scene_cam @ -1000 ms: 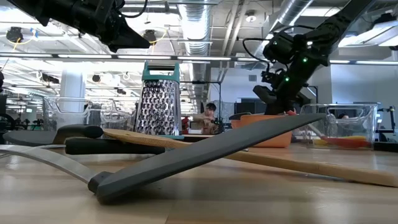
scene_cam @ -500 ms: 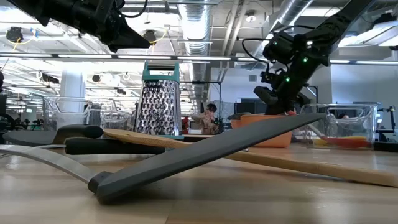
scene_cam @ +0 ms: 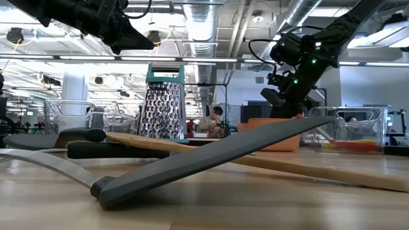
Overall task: Pick & Place Kitchen Items
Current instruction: Put the silver kitchen knife into the orange bin
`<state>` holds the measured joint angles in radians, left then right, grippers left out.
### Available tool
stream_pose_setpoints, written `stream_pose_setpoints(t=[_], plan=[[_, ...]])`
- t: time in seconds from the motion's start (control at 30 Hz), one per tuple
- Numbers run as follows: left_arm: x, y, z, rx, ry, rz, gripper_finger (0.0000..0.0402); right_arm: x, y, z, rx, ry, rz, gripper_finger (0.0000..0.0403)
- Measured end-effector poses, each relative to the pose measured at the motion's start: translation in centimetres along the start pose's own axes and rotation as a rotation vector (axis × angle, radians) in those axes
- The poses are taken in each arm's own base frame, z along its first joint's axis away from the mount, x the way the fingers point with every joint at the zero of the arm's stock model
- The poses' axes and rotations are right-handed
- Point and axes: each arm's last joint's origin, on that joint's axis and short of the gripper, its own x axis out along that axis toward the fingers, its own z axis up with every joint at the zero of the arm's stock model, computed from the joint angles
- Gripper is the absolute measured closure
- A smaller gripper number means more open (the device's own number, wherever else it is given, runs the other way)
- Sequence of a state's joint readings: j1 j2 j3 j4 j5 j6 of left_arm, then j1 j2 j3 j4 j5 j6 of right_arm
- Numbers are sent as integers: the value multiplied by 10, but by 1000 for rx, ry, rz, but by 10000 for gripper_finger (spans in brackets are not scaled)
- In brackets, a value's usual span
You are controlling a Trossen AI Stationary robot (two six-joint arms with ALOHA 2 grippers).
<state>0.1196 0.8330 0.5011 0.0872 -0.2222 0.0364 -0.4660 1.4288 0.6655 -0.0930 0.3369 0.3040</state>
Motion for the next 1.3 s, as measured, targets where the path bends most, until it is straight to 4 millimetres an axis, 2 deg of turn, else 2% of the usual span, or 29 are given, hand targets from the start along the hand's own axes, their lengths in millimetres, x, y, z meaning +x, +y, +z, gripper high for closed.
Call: stream_pose_setpoints(t=[0.1, 0.27, 0.43, 0.67, 0.97, 1.1, 1.3], plan=[[0, 0, 0, 0, 0, 0, 400, 0, 0, 1, 1, -15, 3, 318], [0, 0, 0, 0, 0, 1, 400, -1, 3, 6, -105, -65, 15, 394], [0, 0, 0, 2, 1, 3, 400, -6, 15, 11, -196, -149, 60, 400], [0, 0, 0, 9, 1, 3, 400, -21, 48, 9, -347, -261, 187, 402], [0, 0, 0, 10, 1, 2, 400, -50, 97, -15, -613, -274, 649, 402], [0, 0, -2, 11, 2, 2, 400, -61, 111, -26, -661, -275, 723, 402], [2, -1, -19, 16, 51, -3, 400, -72, 122, -36, -702, -278, 775, 402]])
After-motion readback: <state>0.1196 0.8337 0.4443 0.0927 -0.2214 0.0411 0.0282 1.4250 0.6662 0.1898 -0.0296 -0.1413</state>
